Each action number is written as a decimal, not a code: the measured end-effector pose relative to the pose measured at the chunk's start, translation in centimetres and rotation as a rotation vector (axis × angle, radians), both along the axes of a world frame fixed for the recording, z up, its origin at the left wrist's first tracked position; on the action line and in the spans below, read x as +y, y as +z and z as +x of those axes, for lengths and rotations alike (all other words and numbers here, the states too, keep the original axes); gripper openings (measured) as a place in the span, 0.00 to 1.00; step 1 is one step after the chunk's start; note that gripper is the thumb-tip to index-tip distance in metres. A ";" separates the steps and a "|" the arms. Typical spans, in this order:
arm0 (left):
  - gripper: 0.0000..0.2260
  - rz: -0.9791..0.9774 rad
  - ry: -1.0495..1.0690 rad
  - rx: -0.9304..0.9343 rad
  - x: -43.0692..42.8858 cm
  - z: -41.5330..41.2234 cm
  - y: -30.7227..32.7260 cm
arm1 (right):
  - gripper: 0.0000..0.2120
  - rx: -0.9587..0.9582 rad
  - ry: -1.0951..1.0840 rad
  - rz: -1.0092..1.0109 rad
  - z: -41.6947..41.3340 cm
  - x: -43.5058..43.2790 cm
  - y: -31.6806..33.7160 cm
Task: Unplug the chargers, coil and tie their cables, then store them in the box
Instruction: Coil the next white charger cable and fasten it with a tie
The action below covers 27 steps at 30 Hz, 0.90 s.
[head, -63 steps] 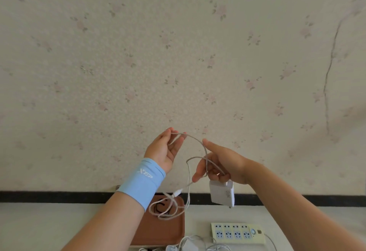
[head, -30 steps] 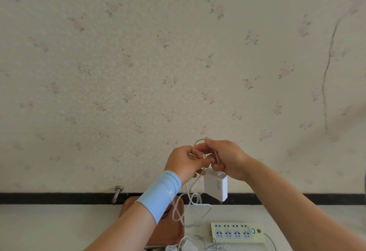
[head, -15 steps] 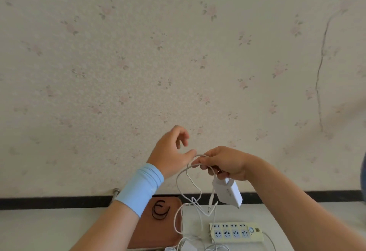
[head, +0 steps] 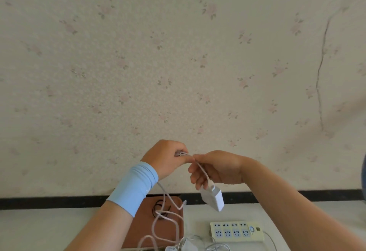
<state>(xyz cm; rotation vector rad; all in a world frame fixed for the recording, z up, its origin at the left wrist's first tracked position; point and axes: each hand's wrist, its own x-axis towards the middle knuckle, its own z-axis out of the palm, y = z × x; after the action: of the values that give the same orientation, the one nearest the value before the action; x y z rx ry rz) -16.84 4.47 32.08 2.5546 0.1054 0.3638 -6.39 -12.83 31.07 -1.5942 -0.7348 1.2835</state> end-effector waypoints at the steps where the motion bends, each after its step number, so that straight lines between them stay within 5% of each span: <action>1: 0.09 0.027 -0.016 -0.045 0.1 -0.1 0.2 | 0.20 0.033 0.012 0.019 0.0 0.0 0.0; 4: 0.08 0.096 -0.061 -0.177 0.7 -0.1 0.5 | 0.16 0.012 0.039 0.091 -0.4 0.1 0.3; 8: 0.07 0.091 -0.058 -0.355 1.1 -0.4 0.8 | 0.06 -0.443 0.065 -0.011 -1.1 0.4 0.2; 16: 0.12 0.074 0.046 -0.487 1.3 -0.5 0.4 | 0.15 -0.407 -0.011 0.086 -0.7 0.5 -0.2; 27: 0.09 -0.361 0.082 -0.085 1.8 -0.2 0.5 | 0.16 -0.229 -0.302 0.128 -0.2 0.6 0.3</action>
<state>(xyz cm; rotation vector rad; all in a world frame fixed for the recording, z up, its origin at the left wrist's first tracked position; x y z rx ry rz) -17.05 6.22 32.54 2.1805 0.2234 0.4407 -6.64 -12.21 31.40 -1.6886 -0.6698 0.8303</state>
